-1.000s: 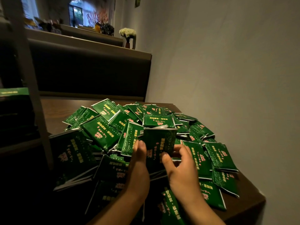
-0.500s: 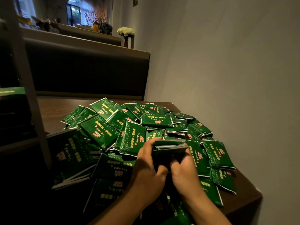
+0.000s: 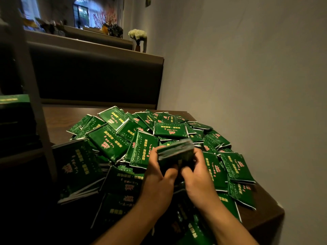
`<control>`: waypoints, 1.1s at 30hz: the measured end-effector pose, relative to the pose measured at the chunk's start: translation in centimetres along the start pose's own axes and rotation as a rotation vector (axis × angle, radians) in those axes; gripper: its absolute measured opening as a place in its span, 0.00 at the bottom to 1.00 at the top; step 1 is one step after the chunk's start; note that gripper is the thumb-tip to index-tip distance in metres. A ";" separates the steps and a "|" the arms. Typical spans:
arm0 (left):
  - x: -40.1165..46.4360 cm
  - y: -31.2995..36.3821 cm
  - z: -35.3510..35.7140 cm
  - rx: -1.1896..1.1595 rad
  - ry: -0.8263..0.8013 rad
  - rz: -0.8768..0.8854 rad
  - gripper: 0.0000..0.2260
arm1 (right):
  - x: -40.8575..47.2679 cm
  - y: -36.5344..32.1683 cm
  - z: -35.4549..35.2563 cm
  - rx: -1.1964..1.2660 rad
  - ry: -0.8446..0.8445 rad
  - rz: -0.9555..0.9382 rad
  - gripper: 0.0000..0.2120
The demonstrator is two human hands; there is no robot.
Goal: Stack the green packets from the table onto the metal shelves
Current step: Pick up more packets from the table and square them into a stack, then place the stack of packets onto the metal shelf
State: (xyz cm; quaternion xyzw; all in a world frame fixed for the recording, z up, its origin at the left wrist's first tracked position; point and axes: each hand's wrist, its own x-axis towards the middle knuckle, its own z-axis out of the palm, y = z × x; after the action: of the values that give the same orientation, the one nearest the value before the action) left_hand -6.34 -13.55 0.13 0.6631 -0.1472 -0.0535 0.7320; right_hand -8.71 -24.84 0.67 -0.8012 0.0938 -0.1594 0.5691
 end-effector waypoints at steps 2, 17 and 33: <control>0.2 0.8 -0.3 -0.103 0.055 -0.023 0.18 | 0.0 -0.8 -0.2 0.002 0.018 -0.041 0.18; -2.4 7.0 -4.6 -0.560 0.345 -0.280 0.13 | -2.8 -7.5 2.2 0.155 -0.065 -0.103 0.26; -11.7 16.0 -19.1 -0.612 0.811 -0.060 0.07 | -5.8 -18.0 17.9 0.350 -0.481 -0.135 0.08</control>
State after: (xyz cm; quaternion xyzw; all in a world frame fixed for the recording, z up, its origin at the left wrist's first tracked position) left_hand -13.88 9.73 12.77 0.3897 0.1904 0.1466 0.8890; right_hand -8.18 -1.12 11.33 -0.7101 -0.1261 -0.0165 0.6925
